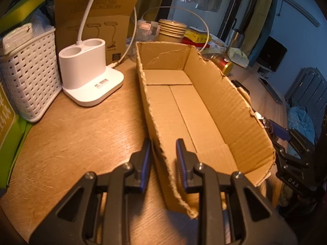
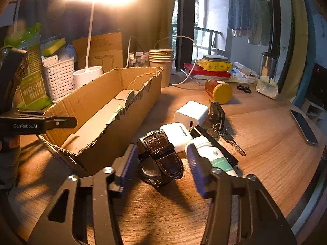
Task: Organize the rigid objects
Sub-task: 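Close the right gripper on the brown leather watch strap, then carry the watch with the right gripper over the cardboard box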
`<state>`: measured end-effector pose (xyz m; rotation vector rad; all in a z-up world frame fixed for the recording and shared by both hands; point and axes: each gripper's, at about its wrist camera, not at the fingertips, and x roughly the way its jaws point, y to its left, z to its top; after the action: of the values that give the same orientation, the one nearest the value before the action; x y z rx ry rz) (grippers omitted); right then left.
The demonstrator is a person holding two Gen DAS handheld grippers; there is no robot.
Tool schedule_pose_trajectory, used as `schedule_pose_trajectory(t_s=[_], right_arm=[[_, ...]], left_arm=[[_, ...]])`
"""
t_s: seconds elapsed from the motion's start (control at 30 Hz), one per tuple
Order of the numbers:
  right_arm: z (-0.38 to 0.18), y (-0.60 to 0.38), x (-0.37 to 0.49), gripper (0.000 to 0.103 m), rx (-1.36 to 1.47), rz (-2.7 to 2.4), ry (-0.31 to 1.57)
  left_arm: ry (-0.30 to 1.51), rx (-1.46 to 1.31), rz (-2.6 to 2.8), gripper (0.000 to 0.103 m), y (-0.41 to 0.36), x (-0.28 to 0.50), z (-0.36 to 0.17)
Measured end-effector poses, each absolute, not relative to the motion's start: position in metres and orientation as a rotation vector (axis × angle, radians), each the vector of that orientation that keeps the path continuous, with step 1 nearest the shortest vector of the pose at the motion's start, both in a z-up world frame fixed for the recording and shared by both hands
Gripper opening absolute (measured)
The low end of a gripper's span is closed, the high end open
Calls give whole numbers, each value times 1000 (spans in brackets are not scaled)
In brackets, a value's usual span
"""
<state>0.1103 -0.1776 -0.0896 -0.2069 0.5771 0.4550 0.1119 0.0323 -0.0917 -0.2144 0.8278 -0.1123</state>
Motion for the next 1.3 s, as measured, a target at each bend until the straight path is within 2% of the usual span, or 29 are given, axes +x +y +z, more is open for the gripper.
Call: schedule_pose_trajectory(t_s=[0.1, 0.67, 1.3], right_arm=[[-90, -176, 109, 28, -222, 451, 566], [-65, -183, 100, 23, -190, 463, 502], [3, -164, 82, 23, -146, 545, 345]], left_arm=[[827, -213, -110, 26, 33, 112, -92], [806, -186, -92, 25, 29, 111, -90], [799, -176, -87, 24, 29, 112, -90]])
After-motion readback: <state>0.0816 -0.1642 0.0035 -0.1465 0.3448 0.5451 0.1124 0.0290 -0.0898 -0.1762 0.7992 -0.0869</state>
